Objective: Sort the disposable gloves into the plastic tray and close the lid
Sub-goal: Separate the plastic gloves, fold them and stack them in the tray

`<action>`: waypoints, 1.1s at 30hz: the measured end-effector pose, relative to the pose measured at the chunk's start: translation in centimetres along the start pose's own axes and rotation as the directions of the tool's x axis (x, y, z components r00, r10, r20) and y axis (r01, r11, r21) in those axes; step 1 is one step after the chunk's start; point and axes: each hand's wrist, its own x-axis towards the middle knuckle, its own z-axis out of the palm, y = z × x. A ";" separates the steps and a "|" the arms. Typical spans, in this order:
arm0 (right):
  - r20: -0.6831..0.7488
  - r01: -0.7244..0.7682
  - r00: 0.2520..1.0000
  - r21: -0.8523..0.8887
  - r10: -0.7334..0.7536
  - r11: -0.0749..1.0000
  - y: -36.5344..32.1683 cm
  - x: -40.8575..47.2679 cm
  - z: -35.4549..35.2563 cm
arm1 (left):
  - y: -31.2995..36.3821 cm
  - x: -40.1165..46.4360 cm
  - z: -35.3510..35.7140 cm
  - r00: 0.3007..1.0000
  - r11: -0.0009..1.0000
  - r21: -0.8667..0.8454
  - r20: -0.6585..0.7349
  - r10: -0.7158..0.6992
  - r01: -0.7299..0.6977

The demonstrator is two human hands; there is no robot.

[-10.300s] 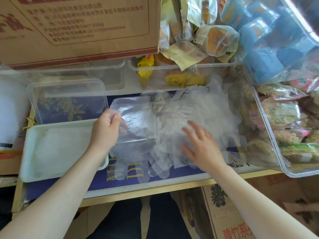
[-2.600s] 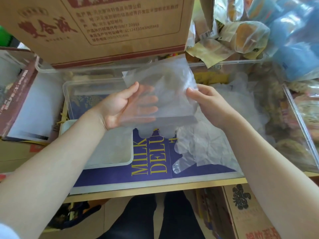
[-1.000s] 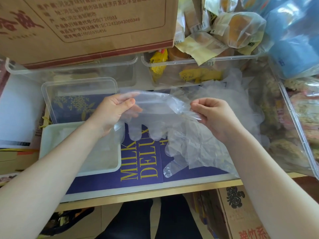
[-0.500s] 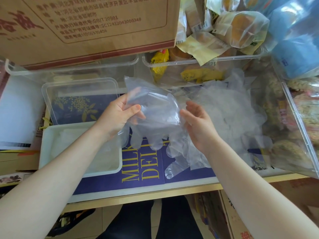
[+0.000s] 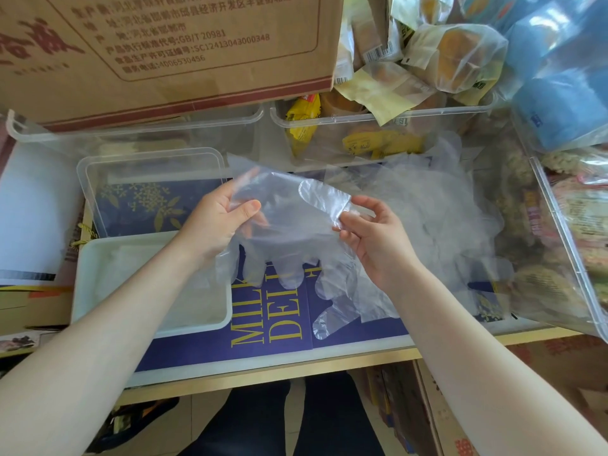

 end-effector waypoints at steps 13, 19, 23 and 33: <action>0.124 0.173 0.982 -0.303 -0.141 0.937 0.8 0.0 -1.3 | 1.8 -0.4 -0.6 0.993 0.983 -0.144 -0.040 0.108 -0.113; 0.280 0.127 0.960 -0.402 -0.010 0.907 0.1 0.1 -1.5 | 0.9 -0.7 -1.4 0.993 0.988 -0.114 -0.052 0.103 -0.108; 0.274 0.197 0.960 -0.500 -0.062 0.843 0.1 0.2 -1.4 | 0.6 -1.0 -1.4 0.993 0.990 -0.087 -0.042 0.112 -0.115; 0.169 0.339 0.939 -0.335 -0.298 0.879 -0.2 -0.5 -1.0 | 0.3 -0.9 -0.9 0.989 0.986 -0.101 -0.080 0.124 -0.132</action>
